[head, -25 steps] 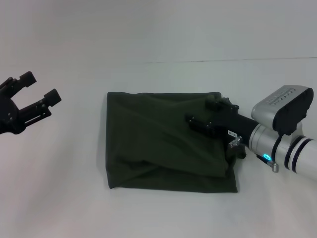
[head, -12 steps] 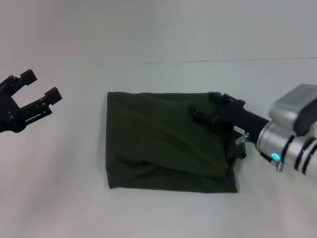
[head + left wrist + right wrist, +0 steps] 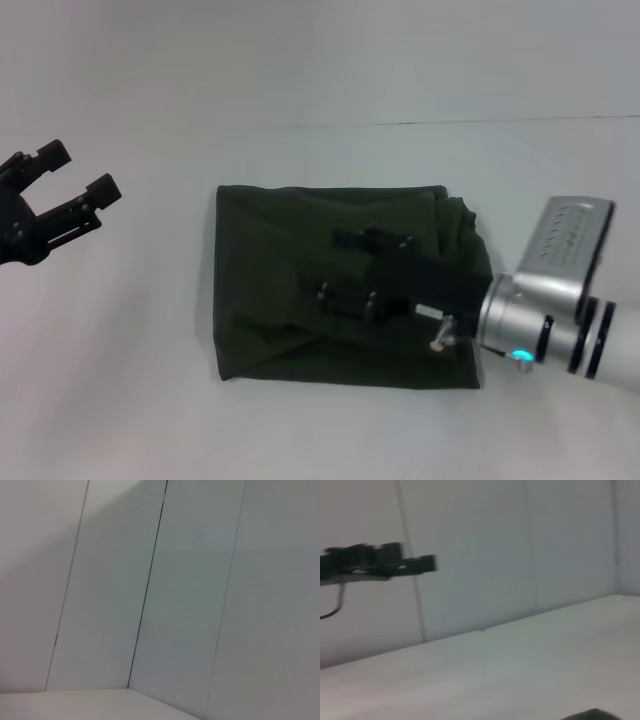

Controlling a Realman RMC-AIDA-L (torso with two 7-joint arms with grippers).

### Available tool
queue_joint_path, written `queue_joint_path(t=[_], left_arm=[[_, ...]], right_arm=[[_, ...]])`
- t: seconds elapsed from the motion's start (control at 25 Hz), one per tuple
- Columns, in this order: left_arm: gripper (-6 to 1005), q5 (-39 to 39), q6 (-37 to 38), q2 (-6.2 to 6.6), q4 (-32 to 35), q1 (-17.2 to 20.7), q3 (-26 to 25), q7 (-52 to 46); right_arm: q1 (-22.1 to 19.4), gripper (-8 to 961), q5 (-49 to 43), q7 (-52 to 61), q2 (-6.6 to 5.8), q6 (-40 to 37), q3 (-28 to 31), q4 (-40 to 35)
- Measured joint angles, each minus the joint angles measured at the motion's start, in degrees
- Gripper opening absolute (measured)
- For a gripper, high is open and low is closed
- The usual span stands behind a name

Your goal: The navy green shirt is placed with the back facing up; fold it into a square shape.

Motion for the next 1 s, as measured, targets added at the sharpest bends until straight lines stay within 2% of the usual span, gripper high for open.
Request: queue_joint_path(t=[0.24,0.68,0.88,0.92,1.0], left_arm=[[946,0.0,-0.13,0.07,0.0,0.1,0.0,0.0],[946,0.01,-0.15,-0.08,-0.13,0.31,0.03,0.7],[946,0.41,-0.22,-0.15,-0.22,0.39,0.29,0.95],[946,0.45,-0.27,-0.17,-0.23,0.38,0.39,0.95],[948,0.55,-0.67,-0.25,-0.44,0.39,0.7,0.66]], right_arm=[[2.64,794,-0.05,0.31,0.42,4.07,-7.55,-0.07],[2.88,795,-0.06,1.45,0.22,10.71,-13.07,-0.91],[0.59,797,1.31,1.47,-0.11,7.38,-11.77,-2.71],[-2.27,798,4.86,1.55,-0.53,1.32,-9.26,-4.38],[-3.8,798,6.81,1.86,-0.85,-1.75,-7.59,-4.73]])
